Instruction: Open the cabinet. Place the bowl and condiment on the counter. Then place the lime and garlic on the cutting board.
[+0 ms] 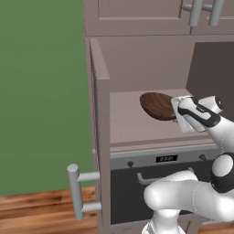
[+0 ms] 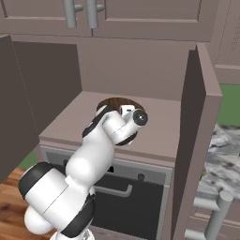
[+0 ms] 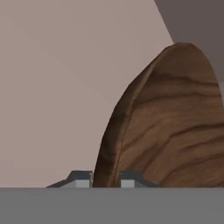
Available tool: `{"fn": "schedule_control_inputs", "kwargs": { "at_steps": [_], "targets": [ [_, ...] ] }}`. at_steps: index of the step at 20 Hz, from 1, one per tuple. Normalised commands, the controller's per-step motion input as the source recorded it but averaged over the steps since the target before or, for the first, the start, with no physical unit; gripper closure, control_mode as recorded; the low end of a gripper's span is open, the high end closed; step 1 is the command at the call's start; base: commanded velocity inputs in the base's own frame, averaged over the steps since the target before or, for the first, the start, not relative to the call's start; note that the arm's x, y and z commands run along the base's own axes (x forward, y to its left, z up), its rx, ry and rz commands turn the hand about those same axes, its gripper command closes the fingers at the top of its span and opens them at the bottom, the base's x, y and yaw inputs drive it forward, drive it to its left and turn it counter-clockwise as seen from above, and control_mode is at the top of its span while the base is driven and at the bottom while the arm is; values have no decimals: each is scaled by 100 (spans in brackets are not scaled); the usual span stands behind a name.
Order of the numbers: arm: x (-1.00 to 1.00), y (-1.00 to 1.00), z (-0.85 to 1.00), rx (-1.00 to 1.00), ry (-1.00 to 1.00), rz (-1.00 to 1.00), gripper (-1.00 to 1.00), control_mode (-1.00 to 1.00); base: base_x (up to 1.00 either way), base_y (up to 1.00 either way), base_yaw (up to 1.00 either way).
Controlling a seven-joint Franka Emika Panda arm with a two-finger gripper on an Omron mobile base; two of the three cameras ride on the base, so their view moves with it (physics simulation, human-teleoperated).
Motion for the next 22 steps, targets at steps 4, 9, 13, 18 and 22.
{"fn": "schedule_control_inputs", "kwargs": {
  "at_steps": [4,9,13,18,22],
  "targets": [
    [-8,0,1,2,-4,0,100,-100,0,0,0],
    [-26,0,15,0,-10,0,100,-100,0,0,0],
    [-36,0,25,-2,-6,0,100,-100,0,0,0],
    [-34,1,39,-9,0,0,100,-100,0,0,0],
    [-35,1,41,-11,0,0,100,-100,0,0,0]
  ]
}}
